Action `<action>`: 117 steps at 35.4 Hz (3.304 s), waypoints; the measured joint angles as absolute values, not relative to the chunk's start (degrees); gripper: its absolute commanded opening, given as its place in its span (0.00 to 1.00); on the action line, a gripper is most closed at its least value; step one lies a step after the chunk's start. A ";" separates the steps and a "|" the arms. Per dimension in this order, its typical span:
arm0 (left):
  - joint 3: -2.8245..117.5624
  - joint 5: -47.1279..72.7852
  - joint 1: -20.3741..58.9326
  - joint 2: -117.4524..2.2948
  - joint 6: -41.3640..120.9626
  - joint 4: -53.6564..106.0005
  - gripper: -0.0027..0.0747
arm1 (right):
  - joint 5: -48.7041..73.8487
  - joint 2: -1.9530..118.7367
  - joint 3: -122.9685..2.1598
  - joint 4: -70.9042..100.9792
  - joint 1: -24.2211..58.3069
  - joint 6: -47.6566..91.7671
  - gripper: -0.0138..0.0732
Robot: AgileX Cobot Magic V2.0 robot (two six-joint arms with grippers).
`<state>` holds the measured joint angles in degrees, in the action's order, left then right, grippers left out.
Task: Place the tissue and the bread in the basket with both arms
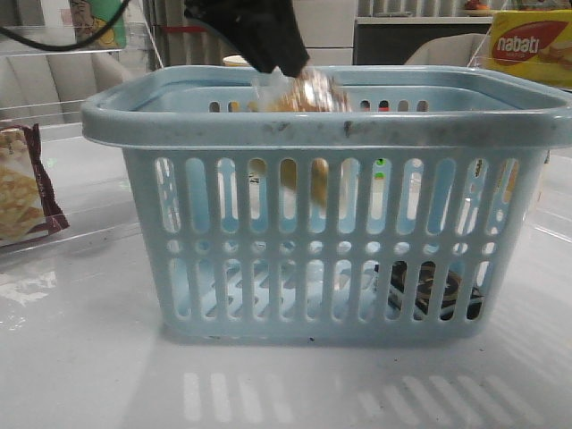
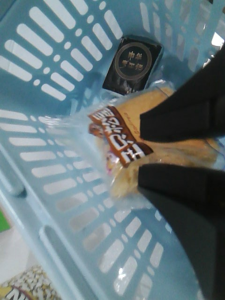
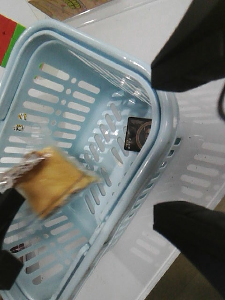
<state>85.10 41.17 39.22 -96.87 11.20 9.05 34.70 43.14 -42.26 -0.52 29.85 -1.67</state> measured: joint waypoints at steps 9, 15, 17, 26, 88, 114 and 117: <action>85.08 42.21 39.57 -93.45 11.41 9.39 0.67 | 34.70 43.14 -42.26 -0.52 29.85 -1.67 0.84; 82.21 42.68 39.69 -83.84 11.80 9.39 0.60 | 34.70 43.14 -42.26 -0.52 29.85 -1.67 0.84; 80.17 42.68 39.69 -80.21 11.80 9.39 0.59 | 34.70 43.14 -42.26 -0.52 29.85 -1.67 0.84; 66.57 42.94 39.69 -63.88 11.80 9.39 0.59 | 34.70 43.14 -42.26 -0.52 29.85 -1.67 0.84; 35.57 44.02 39.69 -26.46 3.73 -0.46 0.16 | 37.41 43.41 -42.26 -3.88 29.85 -1.21 0.24; 9.84 18.07 13.76 -4.42 3.73 -1.75 0.16 | 37.41 43.41 -42.26 -3.92 29.85 -1.21 0.24; 5.29 12.47 10.37 -0.98 3.73 -1.75 0.16 | 37.41 43.41 -42.26 -3.92 29.85 -1.21 0.24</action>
<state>5.29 12.47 10.37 -0.98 3.73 -1.75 37.41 43.41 -42.26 -3.92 29.85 -1.21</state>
